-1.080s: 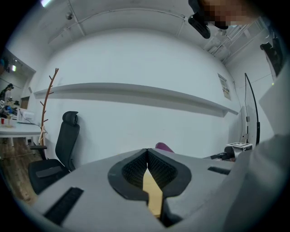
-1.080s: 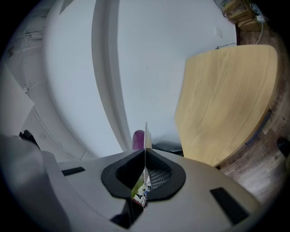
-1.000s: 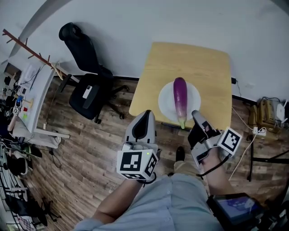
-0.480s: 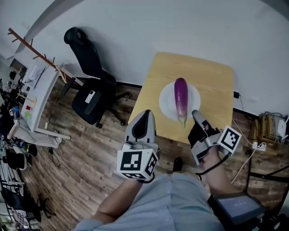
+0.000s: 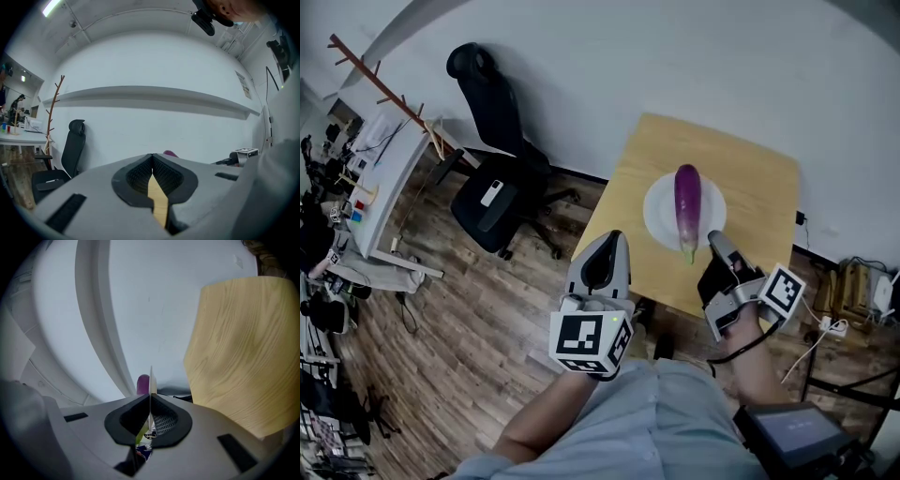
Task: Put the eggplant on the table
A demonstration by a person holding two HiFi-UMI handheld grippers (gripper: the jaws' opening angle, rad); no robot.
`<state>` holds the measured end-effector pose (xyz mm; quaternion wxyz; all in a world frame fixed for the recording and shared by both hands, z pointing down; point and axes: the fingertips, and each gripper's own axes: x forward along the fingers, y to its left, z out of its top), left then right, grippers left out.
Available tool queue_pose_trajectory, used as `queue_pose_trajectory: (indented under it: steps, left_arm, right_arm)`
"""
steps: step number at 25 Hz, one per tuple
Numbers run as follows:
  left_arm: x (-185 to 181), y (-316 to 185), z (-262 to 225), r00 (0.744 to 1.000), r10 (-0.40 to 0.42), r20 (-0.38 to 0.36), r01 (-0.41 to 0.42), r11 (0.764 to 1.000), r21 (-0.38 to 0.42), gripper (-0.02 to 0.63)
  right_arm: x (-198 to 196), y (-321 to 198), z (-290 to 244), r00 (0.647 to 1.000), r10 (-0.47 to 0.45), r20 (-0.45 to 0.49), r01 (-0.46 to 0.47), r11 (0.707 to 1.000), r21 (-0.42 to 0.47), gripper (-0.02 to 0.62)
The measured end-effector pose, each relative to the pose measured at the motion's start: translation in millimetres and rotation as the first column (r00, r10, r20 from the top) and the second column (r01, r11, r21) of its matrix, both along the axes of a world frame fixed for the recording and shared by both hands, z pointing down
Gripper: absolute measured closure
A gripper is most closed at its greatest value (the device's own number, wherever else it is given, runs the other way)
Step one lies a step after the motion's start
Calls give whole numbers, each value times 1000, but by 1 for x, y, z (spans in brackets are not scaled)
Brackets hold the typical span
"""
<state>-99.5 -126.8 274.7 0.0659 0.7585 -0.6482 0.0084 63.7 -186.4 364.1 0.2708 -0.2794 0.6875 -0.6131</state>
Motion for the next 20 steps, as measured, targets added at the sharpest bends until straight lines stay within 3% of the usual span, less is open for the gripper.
queue_pose_trajectory:
  steps: [9,20]
  left_arm:
    - [-21,-50,11,998,52,-21,-52,999,-10,600]
    - [-44,-122,48,989,144,-27,-146,984,-99,600]
  right_arm:
    - [-31,-36,5,1000,9,-10,-9,1000,-1,588]
    - [-63,-76,41,998,58,-4,-58,995,-75,588]
